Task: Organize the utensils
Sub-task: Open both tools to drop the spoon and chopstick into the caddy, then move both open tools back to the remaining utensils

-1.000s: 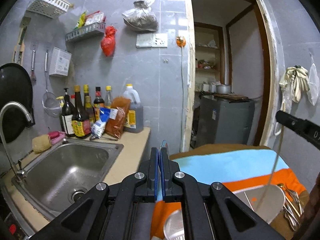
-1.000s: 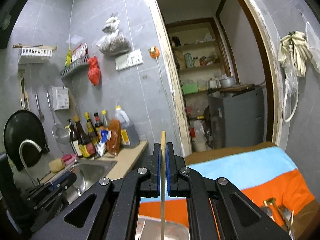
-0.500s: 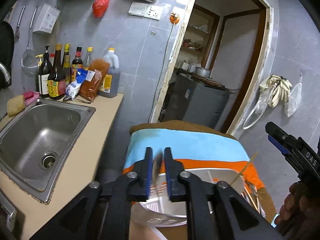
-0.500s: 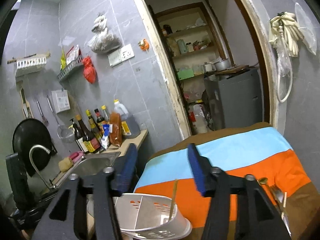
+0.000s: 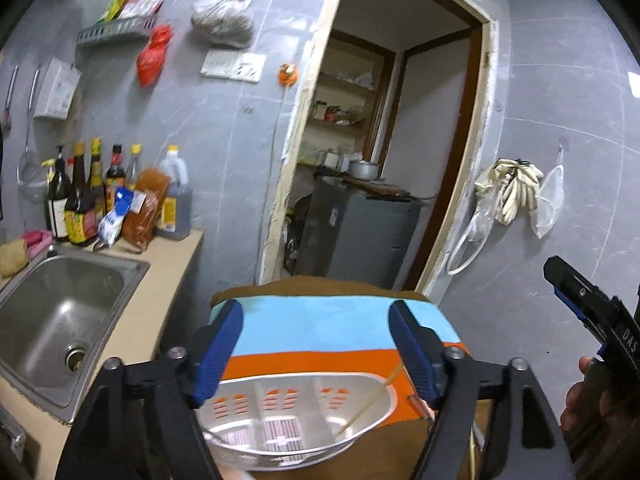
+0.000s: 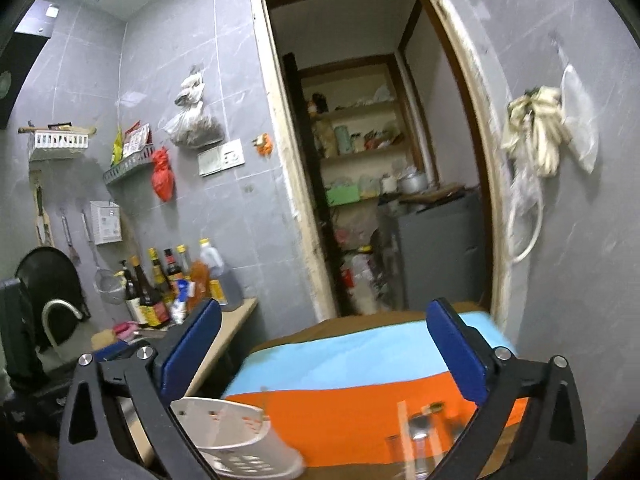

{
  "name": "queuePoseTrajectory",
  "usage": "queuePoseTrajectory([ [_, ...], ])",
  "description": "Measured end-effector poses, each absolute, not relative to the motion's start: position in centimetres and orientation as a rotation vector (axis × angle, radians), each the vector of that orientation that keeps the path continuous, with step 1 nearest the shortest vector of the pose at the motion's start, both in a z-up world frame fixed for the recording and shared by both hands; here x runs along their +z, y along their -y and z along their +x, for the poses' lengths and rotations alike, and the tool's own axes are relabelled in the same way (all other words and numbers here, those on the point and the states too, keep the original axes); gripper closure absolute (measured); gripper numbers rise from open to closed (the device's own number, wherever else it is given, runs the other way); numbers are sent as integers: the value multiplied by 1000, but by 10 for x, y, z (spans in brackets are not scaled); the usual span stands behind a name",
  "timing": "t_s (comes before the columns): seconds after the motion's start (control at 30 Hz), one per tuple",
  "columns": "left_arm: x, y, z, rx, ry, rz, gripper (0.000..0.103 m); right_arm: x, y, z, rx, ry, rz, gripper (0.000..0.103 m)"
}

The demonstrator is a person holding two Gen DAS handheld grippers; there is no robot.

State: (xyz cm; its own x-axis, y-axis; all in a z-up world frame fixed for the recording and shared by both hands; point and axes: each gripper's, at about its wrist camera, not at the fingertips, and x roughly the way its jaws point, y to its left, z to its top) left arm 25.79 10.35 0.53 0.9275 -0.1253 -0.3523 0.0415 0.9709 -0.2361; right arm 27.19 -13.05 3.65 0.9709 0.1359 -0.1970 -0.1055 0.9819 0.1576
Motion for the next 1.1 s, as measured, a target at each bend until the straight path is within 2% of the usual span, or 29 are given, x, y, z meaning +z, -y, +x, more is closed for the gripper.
queuePoseTrajectory([
  [0.13,13,-73,255,-87,-335,-206,15,44,155,265,89,-188,99,2],
  [0.33,15,-18,257,-86,-295,-133,7,44,206,266,56,-206,88,2],
  [0.67,-14,63,275,-119,-367,-96,7,-1,294,296,51,-352,137,2],
  [1.03,-82,105,312,-114,-588,-130,7,-78,342,347,138,-569,225,2],
  [1.1,-96,108,318,-101,-633,-133,10,-92,342,354,161,-599,232,7],
])
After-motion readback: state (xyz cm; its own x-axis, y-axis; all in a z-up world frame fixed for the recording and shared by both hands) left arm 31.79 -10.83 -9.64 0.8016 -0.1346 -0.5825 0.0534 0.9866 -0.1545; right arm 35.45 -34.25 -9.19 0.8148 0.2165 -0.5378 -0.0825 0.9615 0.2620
